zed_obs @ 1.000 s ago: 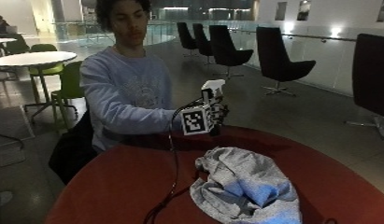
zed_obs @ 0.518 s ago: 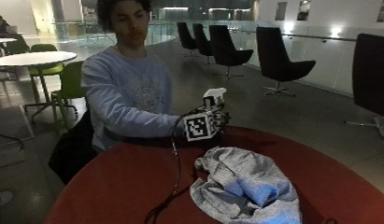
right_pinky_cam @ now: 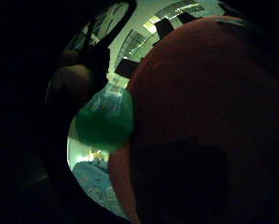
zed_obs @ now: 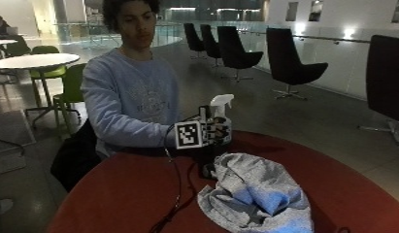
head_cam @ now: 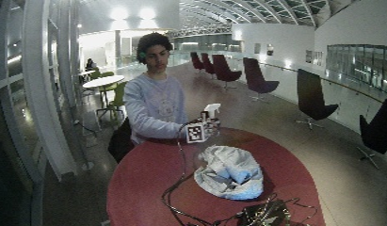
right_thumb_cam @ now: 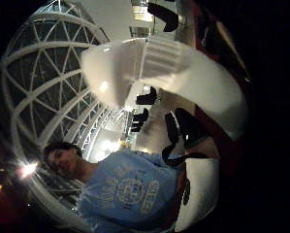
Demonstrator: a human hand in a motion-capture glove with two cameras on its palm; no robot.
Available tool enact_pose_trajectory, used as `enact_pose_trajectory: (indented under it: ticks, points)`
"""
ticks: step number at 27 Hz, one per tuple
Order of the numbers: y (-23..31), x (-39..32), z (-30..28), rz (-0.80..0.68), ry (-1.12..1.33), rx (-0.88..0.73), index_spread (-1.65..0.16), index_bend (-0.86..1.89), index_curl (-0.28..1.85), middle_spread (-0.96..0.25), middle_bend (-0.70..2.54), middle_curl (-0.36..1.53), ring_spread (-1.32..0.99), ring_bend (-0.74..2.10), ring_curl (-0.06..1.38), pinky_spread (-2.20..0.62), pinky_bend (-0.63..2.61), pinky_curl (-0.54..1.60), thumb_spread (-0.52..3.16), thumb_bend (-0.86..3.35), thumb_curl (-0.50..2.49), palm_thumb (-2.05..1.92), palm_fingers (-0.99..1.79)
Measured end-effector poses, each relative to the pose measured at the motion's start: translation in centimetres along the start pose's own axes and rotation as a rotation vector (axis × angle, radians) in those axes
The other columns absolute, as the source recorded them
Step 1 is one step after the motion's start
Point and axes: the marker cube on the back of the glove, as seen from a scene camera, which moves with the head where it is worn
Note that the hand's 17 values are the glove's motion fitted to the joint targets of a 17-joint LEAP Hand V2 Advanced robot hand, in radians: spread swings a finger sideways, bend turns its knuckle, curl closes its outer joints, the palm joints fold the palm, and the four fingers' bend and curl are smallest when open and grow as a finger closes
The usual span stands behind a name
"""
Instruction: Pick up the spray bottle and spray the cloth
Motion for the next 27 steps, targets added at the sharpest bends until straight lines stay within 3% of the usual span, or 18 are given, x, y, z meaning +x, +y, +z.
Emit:
enact_pose_trajectory:
  ticks: [14, 19, 27]
  points:
    - [11.4, 2.6, -15.9, 0.073, 0.688, 0.068, -0.32, 0.08, 0.30, -0.06, 0.31, 0.46, -0.05, 0.33, 0.37, 0.16, 0.19, 0.35, 1.04, -0.03, 0.45, 0.78, 0.73]
    - [13.4, 4.1, -17.4, 0.094, 0.856, 0.021, -0.32, 0.10, 0.28, -0.06, 0.34, 0.46, -0.04, 0.33, 0.36, 0.18, 0.17, 0.34, 1.06, -0.03, 0.44, 0.76, 0.71]
    - [14.1, 4.8, -17.6, 0.110, 0.878, 0.007, -0.33, 0.10, 0.26, -0.06, 0.37, 0.46, -0.04, 0.34, 0.36, 0.19, 0.18, 0.33, 1.10, -0.02, 0.42, 0.75, 0.71]
